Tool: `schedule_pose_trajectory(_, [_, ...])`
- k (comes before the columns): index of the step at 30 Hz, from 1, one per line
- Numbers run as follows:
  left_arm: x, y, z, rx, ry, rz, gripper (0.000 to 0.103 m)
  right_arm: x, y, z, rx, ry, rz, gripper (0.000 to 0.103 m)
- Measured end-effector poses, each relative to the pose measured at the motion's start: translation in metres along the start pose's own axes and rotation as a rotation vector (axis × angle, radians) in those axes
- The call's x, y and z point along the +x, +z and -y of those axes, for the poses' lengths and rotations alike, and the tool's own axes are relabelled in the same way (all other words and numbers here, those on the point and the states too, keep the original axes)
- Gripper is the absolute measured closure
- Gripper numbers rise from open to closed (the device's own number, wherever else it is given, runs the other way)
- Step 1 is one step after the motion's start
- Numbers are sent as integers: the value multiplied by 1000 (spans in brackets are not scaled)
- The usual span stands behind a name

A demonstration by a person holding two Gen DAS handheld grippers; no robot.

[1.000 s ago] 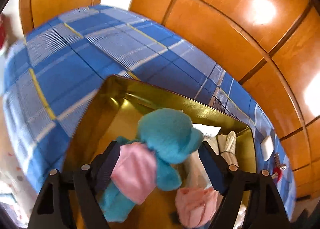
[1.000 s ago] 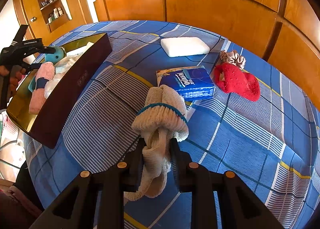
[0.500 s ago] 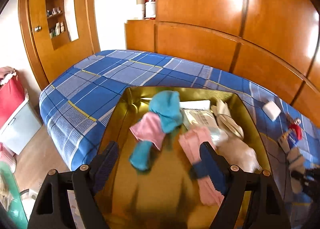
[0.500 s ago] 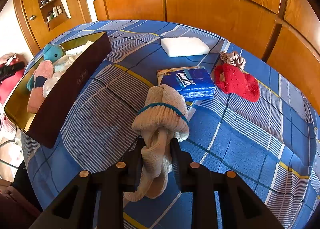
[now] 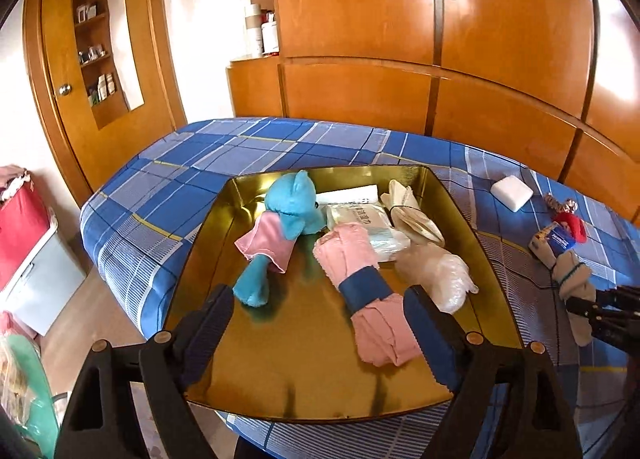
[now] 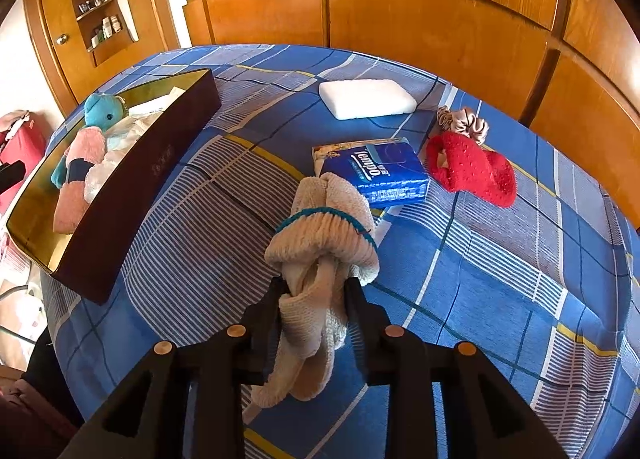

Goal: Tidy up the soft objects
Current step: 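Carry the white socks toward the gold tray with the right gripper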

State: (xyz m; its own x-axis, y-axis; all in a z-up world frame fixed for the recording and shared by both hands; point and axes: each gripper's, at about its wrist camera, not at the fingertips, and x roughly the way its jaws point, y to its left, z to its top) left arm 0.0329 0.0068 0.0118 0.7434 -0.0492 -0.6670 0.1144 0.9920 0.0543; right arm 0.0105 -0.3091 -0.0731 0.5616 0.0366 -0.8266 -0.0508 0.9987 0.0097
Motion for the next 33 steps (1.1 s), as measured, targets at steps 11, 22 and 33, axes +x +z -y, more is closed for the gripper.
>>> schedule_pose_trajectory(11, [-7, -3, 6, 18, 3, 4, 15, 0, -1, -10, -66, -53, 13, 80])
schedule_pose_trajectory(22, [-19, 0, 5, 22, 1, 33, 15, 0, -1, -10, -57, -51, 15, 80])
schedule_pose_trajectory(33, [-15, -8, -17, -16, 14, 8, 15, 2, -2, -8, -40, -48, 10, 80])
